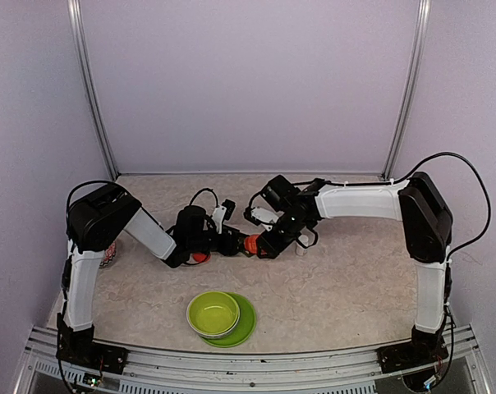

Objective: Sort the pills into containers
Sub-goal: Pour the pill into the compartment of the pill container.

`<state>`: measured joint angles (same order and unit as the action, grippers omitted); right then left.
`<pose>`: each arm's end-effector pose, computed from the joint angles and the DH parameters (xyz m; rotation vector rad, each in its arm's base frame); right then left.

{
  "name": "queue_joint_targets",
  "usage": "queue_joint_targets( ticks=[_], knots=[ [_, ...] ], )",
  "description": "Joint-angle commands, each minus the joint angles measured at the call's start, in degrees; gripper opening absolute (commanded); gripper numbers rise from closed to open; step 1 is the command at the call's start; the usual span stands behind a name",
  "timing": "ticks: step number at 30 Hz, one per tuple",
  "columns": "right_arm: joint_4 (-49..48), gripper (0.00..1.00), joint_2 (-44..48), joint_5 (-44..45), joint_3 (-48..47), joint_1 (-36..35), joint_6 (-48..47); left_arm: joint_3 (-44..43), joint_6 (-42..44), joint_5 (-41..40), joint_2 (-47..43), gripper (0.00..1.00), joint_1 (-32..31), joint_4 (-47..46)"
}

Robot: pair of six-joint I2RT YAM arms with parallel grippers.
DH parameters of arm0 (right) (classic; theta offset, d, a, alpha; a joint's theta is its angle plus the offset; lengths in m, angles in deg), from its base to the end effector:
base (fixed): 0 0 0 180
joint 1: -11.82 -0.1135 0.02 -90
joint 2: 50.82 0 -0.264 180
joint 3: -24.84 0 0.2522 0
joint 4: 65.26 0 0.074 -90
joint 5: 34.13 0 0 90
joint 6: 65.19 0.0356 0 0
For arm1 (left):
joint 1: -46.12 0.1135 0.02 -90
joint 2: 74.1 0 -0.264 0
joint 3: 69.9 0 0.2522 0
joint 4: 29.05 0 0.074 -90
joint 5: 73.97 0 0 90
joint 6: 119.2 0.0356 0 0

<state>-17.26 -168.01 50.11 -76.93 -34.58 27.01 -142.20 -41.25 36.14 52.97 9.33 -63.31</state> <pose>0.2958 0.3158 0.1834 -1.0583 2.5200 0.3910 0.3332 -0.2645 0.0805 0.6684 1.8999 -0.8960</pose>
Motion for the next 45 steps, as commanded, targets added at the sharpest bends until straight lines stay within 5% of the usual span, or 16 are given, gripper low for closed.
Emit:
queue_joint_targets(
  ticks=[1, 45],
  knots=[
    [1.5, 0.43, -1.1, 0.4, -2.4, -0.8, -0.8, 0.7, -0.2, 0.4, 1.4, 0.64, -0.3, -1.1],
    [8.7, 0.44, -5.0, 2.3, -11.3, -1.2, -2.3, 0.7, -0.5, 0.7, 1.4, 0.63, -0.1, -1.3]
  ],
)
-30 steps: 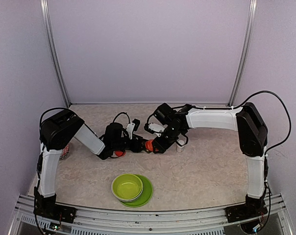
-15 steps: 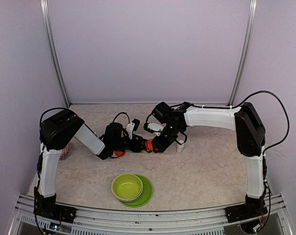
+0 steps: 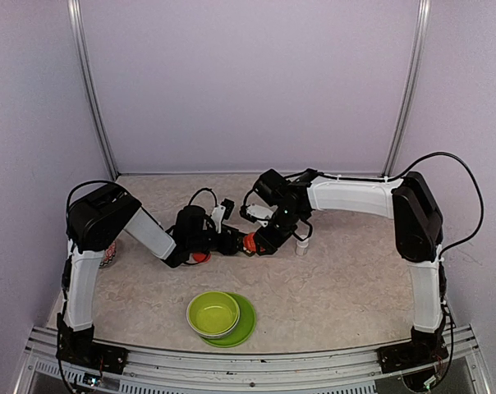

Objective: Sort the pills into containers
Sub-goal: Pour the pill into the compartment of the pill container.

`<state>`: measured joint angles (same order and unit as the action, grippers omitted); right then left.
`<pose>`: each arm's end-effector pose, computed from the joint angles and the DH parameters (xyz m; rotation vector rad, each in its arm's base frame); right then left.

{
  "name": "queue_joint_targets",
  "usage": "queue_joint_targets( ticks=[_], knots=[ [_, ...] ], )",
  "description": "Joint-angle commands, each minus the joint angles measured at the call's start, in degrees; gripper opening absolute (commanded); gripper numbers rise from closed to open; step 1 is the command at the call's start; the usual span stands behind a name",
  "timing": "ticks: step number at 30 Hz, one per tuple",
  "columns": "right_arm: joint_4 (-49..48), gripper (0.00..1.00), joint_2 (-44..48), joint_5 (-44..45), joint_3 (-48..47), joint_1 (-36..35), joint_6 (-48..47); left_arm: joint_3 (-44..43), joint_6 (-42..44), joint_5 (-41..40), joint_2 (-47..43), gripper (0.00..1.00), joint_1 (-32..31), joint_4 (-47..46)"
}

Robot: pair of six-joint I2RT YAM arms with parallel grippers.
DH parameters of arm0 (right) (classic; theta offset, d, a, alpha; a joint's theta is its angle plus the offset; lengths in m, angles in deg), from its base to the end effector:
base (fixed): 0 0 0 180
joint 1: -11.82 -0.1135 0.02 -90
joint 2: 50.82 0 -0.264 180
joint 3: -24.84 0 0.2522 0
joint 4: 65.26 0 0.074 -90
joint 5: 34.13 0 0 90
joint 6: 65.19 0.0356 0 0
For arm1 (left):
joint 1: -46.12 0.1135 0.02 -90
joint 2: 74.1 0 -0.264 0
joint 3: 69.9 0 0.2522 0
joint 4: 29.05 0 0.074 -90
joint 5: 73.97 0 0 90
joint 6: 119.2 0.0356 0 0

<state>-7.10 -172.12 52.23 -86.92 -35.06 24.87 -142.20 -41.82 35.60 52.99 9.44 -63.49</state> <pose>0.3042 0.3281 0.1959 -1.1262 2.5572 0.3008 0.3341 -0.2637 0.0806 0.6506 1.9034 -0.8925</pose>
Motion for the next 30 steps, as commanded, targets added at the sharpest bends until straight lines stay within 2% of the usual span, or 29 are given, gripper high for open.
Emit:
queue_joint_targets(
  ticks=[1, 30],
  knots=[
    [-1.9, 0.44, -0.8, 0.0, -0.8, -0.7, -0.1, 0.7, 0.1, 1.3, 1.4, 0.63, -0.2, -1.1],
    [-21.9, 0.43, 7.2, -0.9, 17.2, -0.7, 0.4, 0.9, 0.0, 1.2, 1.4, 0.64, -0.2, -1.3]
  ],
)
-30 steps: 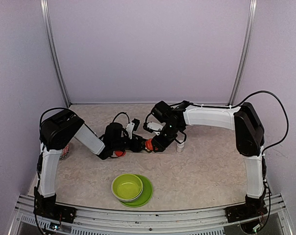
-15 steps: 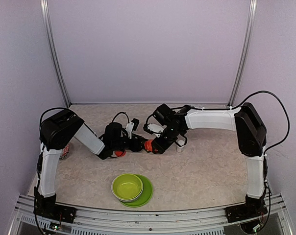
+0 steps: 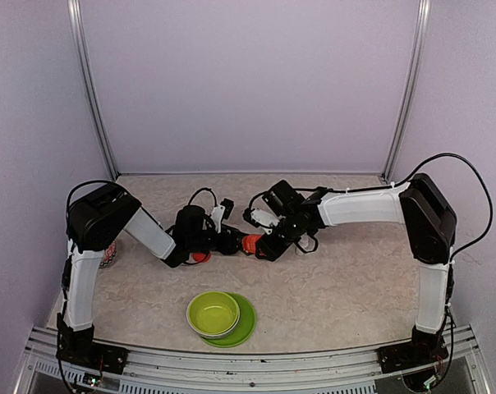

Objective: Sort the pills into containers
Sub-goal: Pour the pill into the compartment of the pill container.

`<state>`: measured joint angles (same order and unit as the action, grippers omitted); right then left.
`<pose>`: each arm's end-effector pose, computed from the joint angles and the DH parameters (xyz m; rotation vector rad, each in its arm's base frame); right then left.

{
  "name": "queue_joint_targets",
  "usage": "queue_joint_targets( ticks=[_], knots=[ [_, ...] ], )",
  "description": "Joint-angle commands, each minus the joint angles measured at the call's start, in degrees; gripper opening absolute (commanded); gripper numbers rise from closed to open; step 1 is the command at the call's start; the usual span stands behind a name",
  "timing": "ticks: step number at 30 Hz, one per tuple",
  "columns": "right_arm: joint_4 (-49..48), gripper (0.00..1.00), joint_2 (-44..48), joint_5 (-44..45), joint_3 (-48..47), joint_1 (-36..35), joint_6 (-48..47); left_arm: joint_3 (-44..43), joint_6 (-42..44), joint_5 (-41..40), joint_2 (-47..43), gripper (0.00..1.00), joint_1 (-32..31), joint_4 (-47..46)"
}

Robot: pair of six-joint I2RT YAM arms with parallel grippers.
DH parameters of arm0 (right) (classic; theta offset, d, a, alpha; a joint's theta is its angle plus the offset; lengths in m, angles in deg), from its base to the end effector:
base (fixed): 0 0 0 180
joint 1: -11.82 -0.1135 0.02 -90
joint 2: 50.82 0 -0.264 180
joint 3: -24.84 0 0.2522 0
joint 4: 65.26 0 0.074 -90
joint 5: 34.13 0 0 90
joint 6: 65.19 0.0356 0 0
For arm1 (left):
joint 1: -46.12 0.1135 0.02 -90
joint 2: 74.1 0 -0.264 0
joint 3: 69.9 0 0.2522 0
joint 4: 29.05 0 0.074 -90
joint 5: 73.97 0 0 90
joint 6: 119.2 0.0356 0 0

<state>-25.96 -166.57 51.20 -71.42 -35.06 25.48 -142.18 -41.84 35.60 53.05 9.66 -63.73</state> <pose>0.2912 0.3152 0.1735 -1.0666 2.4232 0.3969 0.3351 -0.2624 0.0805 0.6462 1.9013 -0.8908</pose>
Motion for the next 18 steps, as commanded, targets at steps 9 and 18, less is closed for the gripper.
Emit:
queue_joint_targets(
  ticks=[9, 18],
  knots=[
    [-8.6, 0.43, 4.1, 0.4, 6.2, -0.7, -0.1, 0.8, 0.1, 1.2, 1.3, 0.64, -0.4, -1.0],
    [-14.1, 0.43, 5.9, 0.0, 10.3, -0.8, -0.2, 0.8, 0.0, 1.3, 1.3, 0.64, -0.4, -1.1]
  ],
)
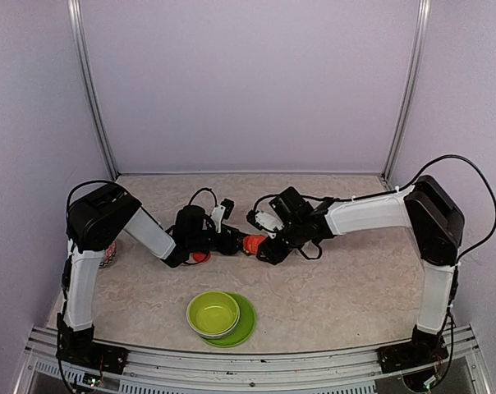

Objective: Sort the pills into containers
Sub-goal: Pour the pill into the compartment of the pill container.

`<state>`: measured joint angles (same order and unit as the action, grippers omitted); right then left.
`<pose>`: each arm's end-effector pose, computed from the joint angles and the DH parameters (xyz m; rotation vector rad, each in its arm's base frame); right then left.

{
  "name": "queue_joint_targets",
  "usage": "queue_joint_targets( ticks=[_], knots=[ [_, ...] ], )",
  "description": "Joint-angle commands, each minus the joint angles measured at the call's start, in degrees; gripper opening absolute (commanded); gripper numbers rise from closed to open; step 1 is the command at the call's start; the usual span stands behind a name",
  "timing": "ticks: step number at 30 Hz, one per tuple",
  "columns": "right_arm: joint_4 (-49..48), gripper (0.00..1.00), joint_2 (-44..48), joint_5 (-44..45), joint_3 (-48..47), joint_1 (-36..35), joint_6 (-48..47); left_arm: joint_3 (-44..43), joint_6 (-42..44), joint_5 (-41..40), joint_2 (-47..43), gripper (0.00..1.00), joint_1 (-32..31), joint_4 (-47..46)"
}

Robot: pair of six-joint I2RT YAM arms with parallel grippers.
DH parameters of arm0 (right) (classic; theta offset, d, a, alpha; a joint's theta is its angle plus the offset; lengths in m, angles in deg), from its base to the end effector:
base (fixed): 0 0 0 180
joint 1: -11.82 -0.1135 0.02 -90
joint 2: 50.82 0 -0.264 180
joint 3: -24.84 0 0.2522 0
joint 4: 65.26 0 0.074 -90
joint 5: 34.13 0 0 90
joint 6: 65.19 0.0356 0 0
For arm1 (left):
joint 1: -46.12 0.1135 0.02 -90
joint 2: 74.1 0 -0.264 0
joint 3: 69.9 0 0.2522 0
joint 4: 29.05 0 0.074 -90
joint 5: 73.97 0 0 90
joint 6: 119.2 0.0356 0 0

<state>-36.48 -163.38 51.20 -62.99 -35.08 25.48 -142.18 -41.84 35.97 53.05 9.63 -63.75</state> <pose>0.2818 0.3053 0.1638 -1.0352 2.3377 0.4353 0.3348 -0.2628 0.0806 0.6513 1.9000 -0.8972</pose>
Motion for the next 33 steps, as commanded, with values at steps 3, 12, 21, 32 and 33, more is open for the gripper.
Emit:
queue_joint_targets(
  ticks=[3, 12, 21, 32, 33],
  knots=[
    [-5.6, 0.43, 3.7, -0.3, 3.3, -0.7, -0.5, 0.8, 0.1, 0.8, 1.3, 0.64, -0.4, -1.0],
    [-11.5, 0.43, 4.8, -1.0, 6.7, -0.7, -0.7, 0.8, 0.1, 1.0, 1.3, 0.64, -0.4, -1.1],
    [-15.7, 0.43, 6.3, -0.9, 9.9, -0.7, -0.4, 0.8, 0.1, 1.0, 1.3, 0.64, -0.4, -1.1],
    [-20.5, 0.43, 11.3, -1.5, 14.7, -0.7, -0.4, 0.8, 0.0, 1.0, 1.3, 0.64, -0.3, -1.1],
    [-21.7, 0.43, 11.9, -1.7, 15.6, -0.7, -0.5, 0.8, 0.0, 0.9, 1.3, 0.64, -0.4, -1.0]
  ],
)
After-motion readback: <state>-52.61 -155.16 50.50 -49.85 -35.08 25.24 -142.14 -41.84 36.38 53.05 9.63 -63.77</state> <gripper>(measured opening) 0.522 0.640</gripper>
